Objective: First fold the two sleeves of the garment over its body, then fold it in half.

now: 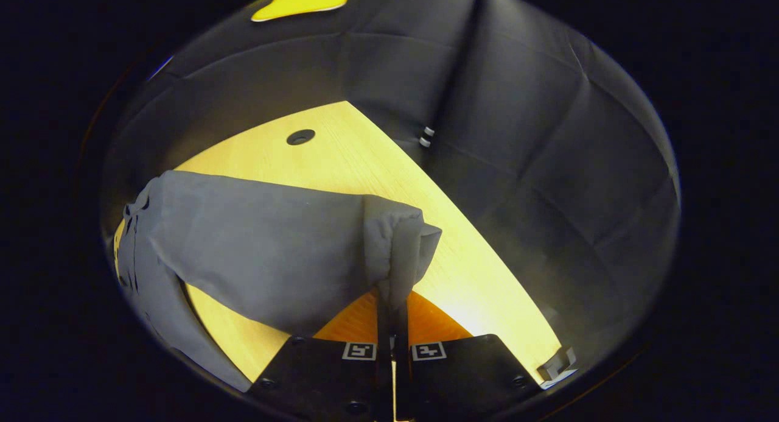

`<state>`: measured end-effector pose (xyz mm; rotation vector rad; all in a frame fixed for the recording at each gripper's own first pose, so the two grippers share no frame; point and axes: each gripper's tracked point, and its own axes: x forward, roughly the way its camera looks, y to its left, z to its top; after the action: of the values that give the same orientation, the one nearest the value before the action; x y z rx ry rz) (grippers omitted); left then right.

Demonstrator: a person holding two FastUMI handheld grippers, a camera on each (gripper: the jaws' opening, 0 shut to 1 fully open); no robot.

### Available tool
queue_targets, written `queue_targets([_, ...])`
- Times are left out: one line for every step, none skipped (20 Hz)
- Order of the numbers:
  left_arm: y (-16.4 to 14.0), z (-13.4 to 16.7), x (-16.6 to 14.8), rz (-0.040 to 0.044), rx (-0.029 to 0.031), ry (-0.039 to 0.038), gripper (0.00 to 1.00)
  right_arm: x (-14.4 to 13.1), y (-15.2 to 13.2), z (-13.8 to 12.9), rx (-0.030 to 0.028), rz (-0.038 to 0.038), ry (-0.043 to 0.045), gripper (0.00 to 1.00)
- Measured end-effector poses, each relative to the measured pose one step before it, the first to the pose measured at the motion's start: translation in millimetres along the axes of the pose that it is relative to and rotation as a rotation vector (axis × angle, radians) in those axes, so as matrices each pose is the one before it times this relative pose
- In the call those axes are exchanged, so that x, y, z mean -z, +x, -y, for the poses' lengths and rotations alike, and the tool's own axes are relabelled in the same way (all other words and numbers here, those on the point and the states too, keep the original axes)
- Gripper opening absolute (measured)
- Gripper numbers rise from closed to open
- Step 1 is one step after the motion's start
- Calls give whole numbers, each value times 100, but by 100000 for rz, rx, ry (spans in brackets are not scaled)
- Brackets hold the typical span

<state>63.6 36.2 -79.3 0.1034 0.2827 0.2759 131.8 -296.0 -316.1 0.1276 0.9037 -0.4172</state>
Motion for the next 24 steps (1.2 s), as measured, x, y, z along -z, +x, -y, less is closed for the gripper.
queue_targets([193,-478,196,263,146,-419,96,-780,-626,-496,-149,1910,-1948,6])
queue_targets([197,-503,182,-133,326,-726,96,-706,-749,-585,-368,2136,-1591,6])
queue_targets([128,-616,230,-357,-283,-758,96,-936,-974,-947,-1270,1892,-1347,6])
queue_targets([4,-749,112,-17,-672,-809,96,-686,-989,-839,-1867,1142,-798,6])
queue_targets([-42,-699,-23,412,-893,-419,96,-766,-748,-852,-1635,1241,-619,7])
queue_targets([-193,-570,-149,815,-713,-7,96,-983,-675,-1570,-2176,1799,-1022,7])
queue_targets([-35,-439,-70,753,-433,219,96,-1135,-425,-1281,-1335,2221,-1892,7])
queue_targets([-106,-457,-98,877,-177,271,96,-869,-798,-942,-1371,1774,-2368,6])
queue_targets([-46,-456,105,381,-238,132,96,-859,-497,-1295,-1566,1018,-2240,6])
queue_targets([-16,-444,166,37,-233,-131,96,-938,-179,-1405,-1730,885,-1572,6])
queue_targets([-56,-560,235,-67,-361,-500,96,-1018,-421,-1644,-1887,1189,-920,6])
queue_targets([-28,-506,84,-262,-343,-784,96,-938,-372,-1936,-1881,1131,-933,6])
queue_targets([39,-539,301,-176,-723,-616,96,-948,-203,-1805,-1984,1283,-1202,6])
queue_targets([-54,-611,83,-81,-966,-255,96,-825,66,-1618,-2119,1042,-1457,6])
queue_targets([22,-566,198,-406,-1041,-212,96,-1009,122,-1710,-2007,977,-2174,6])
queue_targets([64,-587,230,-431,-915,-442,96,-984,57,-1762,-2130,1255,-2013,6])
queue_targets([-6,-541,396,-453,-841,-616,96,-967,236,-1901,-2456,848,-898,6])
queue_targets([63,-651,209,-589,-956,-657,96,-804,340,-2063,-2496,519,-277,6])
queue_targets([26,-598,343,-796,-1018,-558,96,-741,416,-1922,-2172,451,17,6])
queue_targets([157,-643,264,-869,-1151,-474,96,-600,341,-2041,-2394,294,-77,6])
queue_targets([120,-685,321,-934,-1243,-260,96,-465,377,-2045,-2120,-75,-238,6])
queue_targets([-13,-762,173,-909,-1491,37,96,-272,409,-1918,-2226,-311,-692,6])
queue_targets([-24,-794,169,-122,-1436,-142,96,-211,501,-1774,-1851,-37,-1148,6])
queue_targets([-28,-767,-3,-66,-1208,-379,96,192,612,-1778,-1890,-571,-1204,6])
